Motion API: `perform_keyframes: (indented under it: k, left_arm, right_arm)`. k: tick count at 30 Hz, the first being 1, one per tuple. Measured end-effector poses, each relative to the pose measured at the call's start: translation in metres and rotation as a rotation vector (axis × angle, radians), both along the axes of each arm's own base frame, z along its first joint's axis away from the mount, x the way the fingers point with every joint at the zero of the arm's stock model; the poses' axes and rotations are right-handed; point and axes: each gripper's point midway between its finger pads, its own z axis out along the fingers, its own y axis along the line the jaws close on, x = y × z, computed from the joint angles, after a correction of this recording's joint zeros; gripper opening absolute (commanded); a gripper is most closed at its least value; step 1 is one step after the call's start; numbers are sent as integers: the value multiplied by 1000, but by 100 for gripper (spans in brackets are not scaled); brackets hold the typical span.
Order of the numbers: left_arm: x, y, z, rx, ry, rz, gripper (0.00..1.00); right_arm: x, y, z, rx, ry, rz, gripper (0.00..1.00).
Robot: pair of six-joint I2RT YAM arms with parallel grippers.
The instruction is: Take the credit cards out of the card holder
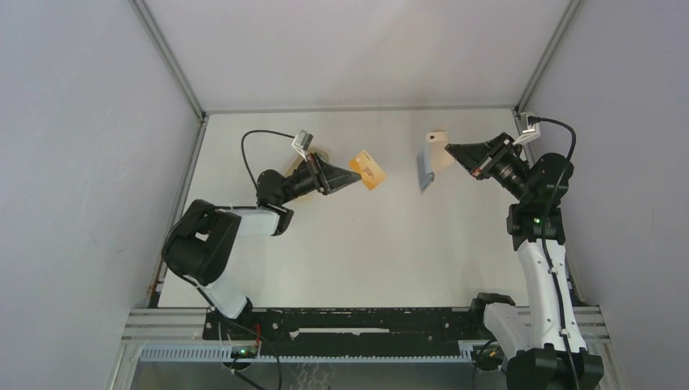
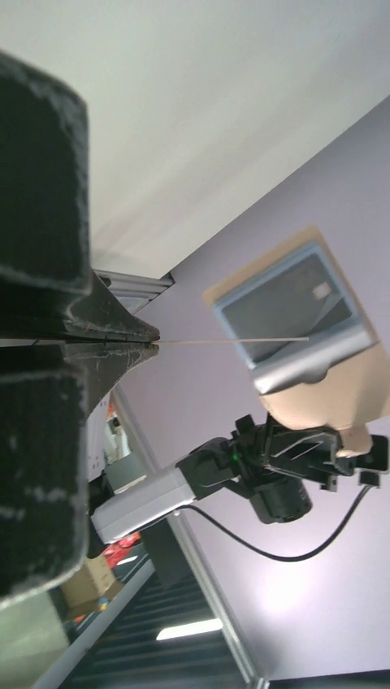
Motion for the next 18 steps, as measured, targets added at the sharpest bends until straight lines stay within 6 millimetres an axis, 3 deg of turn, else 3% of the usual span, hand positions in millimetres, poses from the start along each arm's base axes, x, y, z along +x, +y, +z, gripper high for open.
perform_keyframes:
  k: [5,11,18]
  left_arm:
    - [22,38,-16,4,59,165,0]
    - [65,103,-68,93,225,453,0]
    - [87,170,-117,320,384,747,0]
  right_arm:
    - [0,-1,-1,-8,-5,-2,0]
    - [1,-1,-4,-26,-4,-7,0]
    - [1,1,-6,-41,-10,-3,0]
